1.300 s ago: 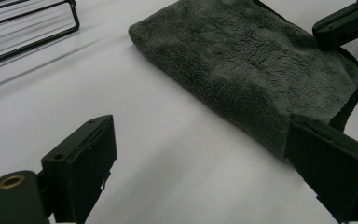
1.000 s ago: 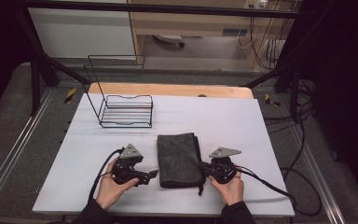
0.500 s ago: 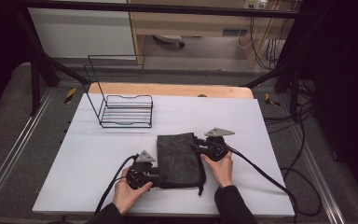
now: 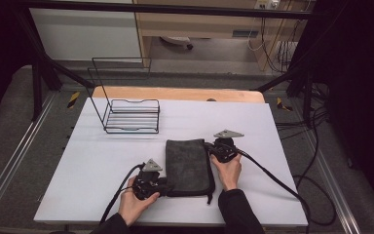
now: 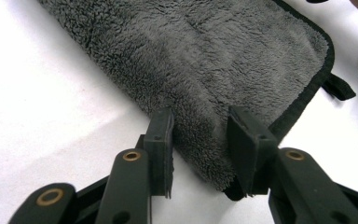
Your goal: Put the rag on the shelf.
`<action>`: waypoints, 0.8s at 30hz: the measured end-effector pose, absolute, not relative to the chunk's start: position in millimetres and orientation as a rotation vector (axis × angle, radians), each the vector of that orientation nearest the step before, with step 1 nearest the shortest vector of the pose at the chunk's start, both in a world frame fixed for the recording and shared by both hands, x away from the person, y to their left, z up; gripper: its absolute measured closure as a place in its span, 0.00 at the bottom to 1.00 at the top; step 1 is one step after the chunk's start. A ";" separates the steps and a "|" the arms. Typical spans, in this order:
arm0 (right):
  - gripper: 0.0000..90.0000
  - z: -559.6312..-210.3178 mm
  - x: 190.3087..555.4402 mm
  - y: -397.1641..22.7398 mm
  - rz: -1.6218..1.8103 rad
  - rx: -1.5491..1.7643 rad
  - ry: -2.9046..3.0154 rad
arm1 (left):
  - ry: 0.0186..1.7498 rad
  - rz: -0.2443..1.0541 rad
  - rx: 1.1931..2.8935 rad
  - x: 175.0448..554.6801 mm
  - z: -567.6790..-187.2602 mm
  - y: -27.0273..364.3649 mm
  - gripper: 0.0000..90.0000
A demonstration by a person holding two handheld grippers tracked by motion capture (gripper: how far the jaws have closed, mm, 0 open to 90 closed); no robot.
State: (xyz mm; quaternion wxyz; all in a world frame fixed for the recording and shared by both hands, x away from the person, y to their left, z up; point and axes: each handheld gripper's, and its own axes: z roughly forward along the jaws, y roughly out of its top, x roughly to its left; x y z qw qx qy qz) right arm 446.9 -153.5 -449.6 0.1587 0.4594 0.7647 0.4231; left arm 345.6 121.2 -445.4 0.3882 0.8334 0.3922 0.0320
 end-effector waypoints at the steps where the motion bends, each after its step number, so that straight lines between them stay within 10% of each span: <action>1: 0.92 -449.7 446.8 -153.8 1.216 1.304 2.187 | 1.005 0.079 2.118 345.2 -445.8 121.0 0.69; 11: 0.53 -432.1 384.3 -167.4 1.296 1.222 2.282 | 1.037 0.074 2.117 342.1 -446.4 117.4 0.79; 24: 0.86 -453.7 371.6 -163.3 1.317 1.321 2.451 | 1.030 0.030 2.138 341.8 -438.3 128.4 0.92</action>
